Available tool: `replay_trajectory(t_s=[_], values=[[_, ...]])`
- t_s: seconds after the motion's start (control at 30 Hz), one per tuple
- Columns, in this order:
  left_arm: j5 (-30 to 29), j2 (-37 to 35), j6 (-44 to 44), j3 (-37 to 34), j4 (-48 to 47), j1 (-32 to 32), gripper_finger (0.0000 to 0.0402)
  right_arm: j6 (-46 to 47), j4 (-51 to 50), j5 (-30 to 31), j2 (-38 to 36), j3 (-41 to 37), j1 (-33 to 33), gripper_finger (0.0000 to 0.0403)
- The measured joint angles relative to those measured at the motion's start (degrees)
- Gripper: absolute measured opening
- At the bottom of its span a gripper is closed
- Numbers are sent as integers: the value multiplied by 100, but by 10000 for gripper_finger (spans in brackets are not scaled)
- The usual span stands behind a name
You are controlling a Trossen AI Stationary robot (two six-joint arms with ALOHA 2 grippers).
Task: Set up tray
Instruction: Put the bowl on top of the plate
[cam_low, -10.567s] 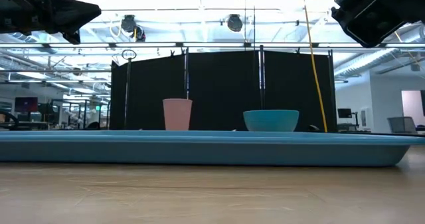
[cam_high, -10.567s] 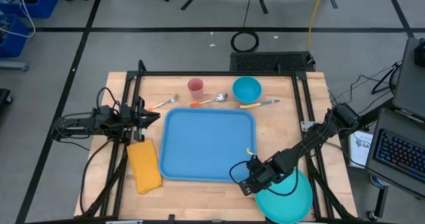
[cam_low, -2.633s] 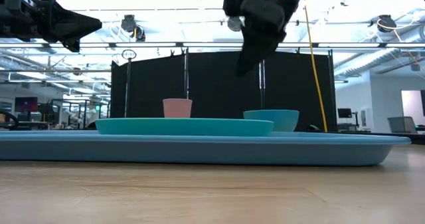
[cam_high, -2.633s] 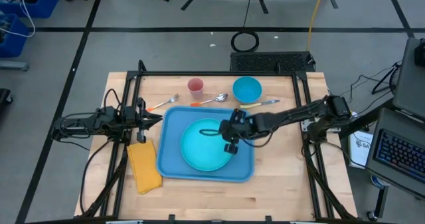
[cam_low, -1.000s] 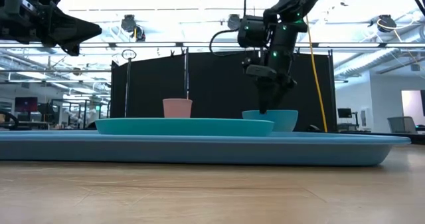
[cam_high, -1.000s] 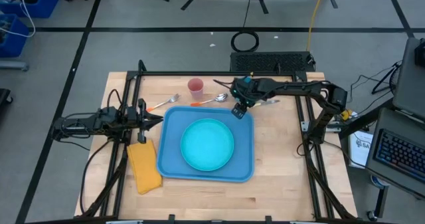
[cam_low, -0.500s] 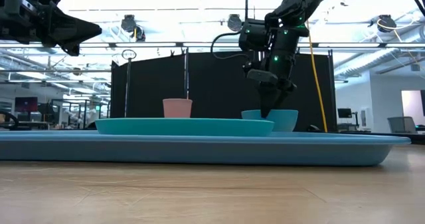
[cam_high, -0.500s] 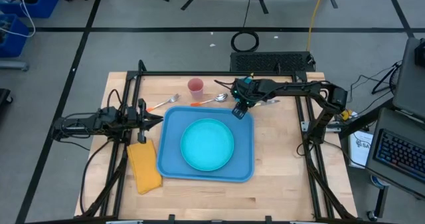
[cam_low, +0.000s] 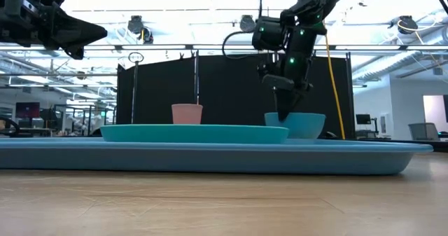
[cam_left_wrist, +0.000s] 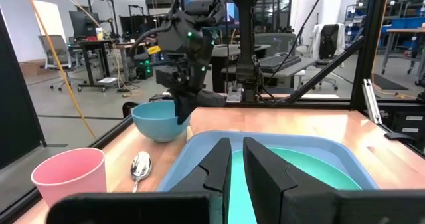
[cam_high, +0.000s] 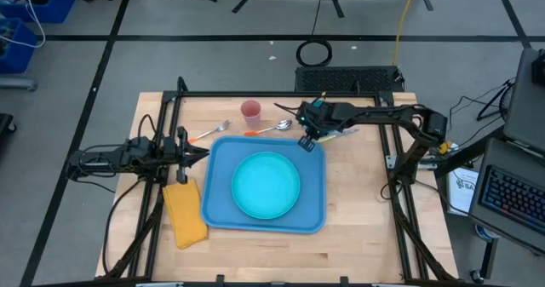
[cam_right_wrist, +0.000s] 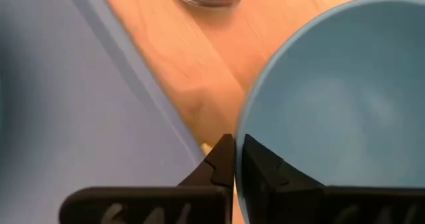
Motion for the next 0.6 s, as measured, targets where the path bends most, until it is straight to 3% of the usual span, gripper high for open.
replay_trajectory(t_s=[0.3, 0.6], values=[[-2, 0, 0, 0, -6, 0, 47, 53, 124, 235, -577, 0, 479, 2], [-4, -2, 0, 0, -4, 1, 47, -7, 1265, 203, -832, 0, 1370, 1]])
